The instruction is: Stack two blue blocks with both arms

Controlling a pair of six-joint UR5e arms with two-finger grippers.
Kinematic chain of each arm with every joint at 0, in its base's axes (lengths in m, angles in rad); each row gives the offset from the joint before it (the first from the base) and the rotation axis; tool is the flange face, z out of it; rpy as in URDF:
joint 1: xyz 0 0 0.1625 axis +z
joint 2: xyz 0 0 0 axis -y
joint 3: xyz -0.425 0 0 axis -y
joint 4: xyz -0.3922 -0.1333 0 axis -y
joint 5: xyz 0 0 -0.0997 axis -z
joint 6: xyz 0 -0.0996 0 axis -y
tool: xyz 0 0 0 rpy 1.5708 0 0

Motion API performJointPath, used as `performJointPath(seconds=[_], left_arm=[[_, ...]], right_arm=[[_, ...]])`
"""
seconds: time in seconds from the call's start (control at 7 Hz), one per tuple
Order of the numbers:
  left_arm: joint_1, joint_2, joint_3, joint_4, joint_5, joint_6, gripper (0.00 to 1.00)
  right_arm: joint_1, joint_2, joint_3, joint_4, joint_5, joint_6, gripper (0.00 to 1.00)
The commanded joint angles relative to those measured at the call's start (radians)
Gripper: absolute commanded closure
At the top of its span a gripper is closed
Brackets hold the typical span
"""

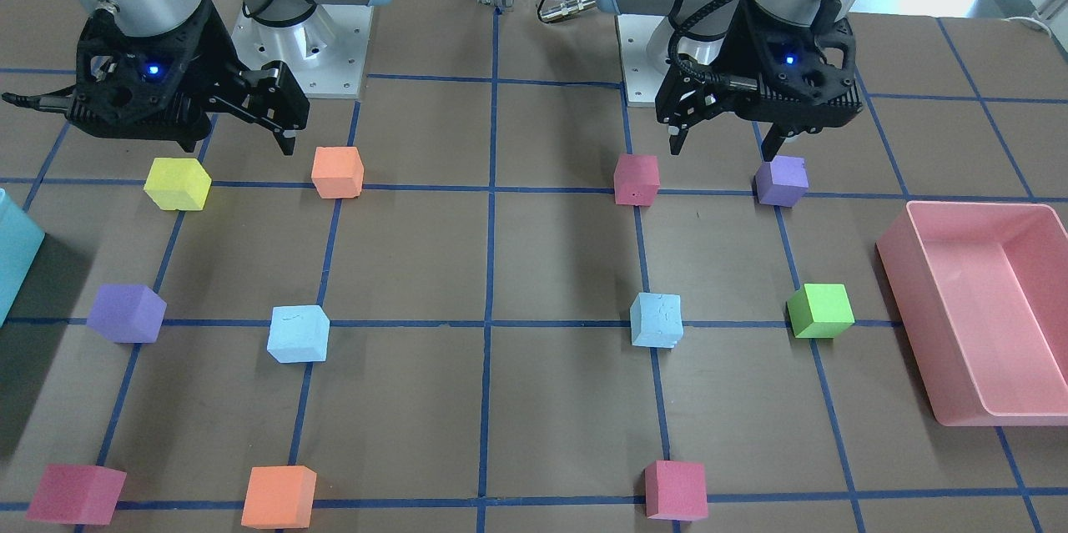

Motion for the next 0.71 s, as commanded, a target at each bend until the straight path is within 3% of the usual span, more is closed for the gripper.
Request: performJointPath(seconds=[0.0,0.43,0.57], left_arm=[[-0.001,0.000,0.000,0.000,-0.001,0.000,0.00],[0.004,-0.093,-0.030,0.034,0.009,0.005,0.00],[0.004,-0.145,-0.070,0.137,0.009,0.015,0.00]], right_arm=[[-0.002,-0.001,0.000,0.002,-0.002,0.000,0.00],[-0.002,-0.001,0.002,0.001,-0.001,0.000,0.00],[0.001,0.001,0.002,0.001,-0.002,0.000,0.00]])
